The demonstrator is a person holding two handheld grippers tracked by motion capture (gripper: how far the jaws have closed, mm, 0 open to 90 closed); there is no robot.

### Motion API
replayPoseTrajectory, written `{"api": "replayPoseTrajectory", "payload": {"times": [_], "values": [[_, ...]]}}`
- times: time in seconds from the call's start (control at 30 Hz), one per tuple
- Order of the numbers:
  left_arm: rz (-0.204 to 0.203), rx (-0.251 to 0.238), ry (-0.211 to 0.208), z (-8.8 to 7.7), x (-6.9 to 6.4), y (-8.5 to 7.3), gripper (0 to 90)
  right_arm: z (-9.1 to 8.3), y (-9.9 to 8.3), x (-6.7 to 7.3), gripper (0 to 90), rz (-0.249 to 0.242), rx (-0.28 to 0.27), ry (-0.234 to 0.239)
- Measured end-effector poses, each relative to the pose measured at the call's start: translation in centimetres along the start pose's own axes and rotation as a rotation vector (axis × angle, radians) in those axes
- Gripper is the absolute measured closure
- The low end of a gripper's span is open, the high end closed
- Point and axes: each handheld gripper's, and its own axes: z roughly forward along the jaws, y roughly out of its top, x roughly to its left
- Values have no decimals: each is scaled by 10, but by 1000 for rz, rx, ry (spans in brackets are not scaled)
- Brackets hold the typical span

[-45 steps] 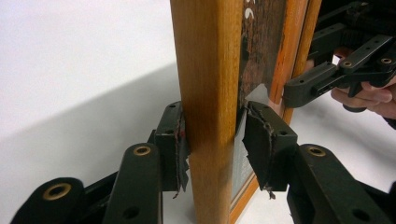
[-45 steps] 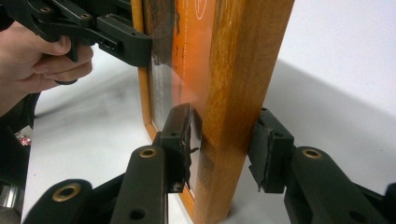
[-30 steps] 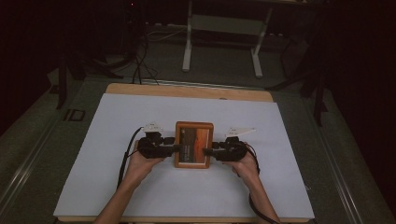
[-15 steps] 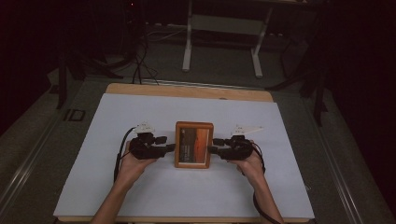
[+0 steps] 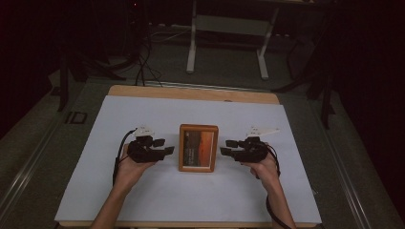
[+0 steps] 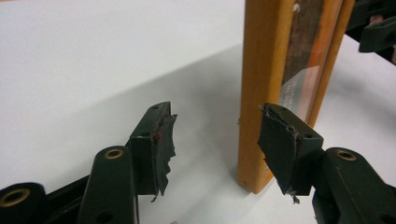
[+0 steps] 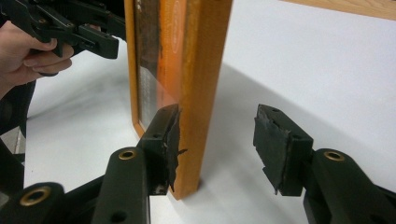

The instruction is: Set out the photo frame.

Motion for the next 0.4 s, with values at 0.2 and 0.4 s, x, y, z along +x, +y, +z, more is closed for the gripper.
{"api": "replayPoseTrajectory", "payload": {"times": [0.2, 0.4], "values": [[-6, 9, 31, -1, 8, -4, 452, -4, -3, -6, 506, 21, -2, -1], [-32, -4, 45, -7, 17, -5, 452, -7, -5, -10, 502, 30, -1, -11]]}}
